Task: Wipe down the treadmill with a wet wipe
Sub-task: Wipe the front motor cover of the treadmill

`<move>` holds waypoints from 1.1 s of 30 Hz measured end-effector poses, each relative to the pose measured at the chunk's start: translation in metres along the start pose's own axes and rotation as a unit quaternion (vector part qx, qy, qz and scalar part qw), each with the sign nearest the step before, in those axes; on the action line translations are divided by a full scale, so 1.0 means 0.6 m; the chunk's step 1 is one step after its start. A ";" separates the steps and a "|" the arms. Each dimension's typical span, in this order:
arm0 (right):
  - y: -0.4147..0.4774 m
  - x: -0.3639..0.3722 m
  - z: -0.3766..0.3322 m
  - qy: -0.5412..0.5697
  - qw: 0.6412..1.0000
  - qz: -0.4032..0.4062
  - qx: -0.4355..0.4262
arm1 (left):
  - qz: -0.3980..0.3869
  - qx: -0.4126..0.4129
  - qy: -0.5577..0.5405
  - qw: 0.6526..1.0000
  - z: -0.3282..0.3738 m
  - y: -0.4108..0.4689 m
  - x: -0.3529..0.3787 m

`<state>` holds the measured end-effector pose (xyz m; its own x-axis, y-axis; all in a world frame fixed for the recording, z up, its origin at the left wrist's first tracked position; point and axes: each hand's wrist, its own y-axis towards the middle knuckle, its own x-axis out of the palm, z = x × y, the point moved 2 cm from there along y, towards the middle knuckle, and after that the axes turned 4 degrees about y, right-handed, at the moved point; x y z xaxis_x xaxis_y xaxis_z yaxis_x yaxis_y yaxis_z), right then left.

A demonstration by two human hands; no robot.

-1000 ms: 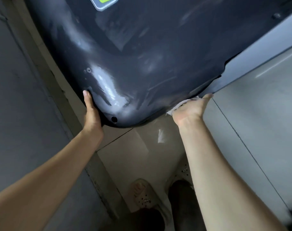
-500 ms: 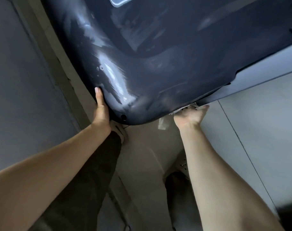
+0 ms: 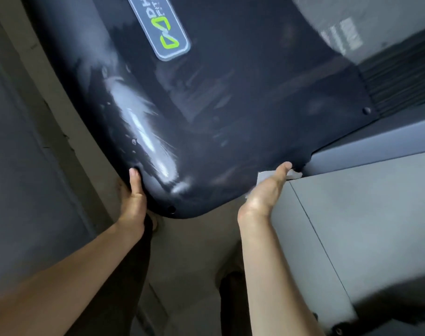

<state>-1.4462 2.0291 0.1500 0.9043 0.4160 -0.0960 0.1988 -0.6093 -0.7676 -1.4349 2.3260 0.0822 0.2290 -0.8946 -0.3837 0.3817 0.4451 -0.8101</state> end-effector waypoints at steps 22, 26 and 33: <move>-0.152 0.611 0.004 -0.698 0.317 -0.319 -0.557 | -0.076 0.146 0.026 0.986 0.403 0.095 -0.072; -0.133 0.699 -0.032 -0.715 0.328 -0.287 -0.547 | -0.080 0.149 0.003 0.986 0.469 0.137 -0.053; -0.208 0.501 0.081 -0.741 0.144 -0.356 -0.551 | -0.103 0.063 -0.026 0.992 0.480 0.137 -0.077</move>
<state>-1.2174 2.2631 0.1863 -0.4039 -0.1721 -0.8984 0.7193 0.5470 -0.4282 -1.1562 2.4150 0.1613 0.1788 -0.9655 -0.1894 0.5339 0.2569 -0.8055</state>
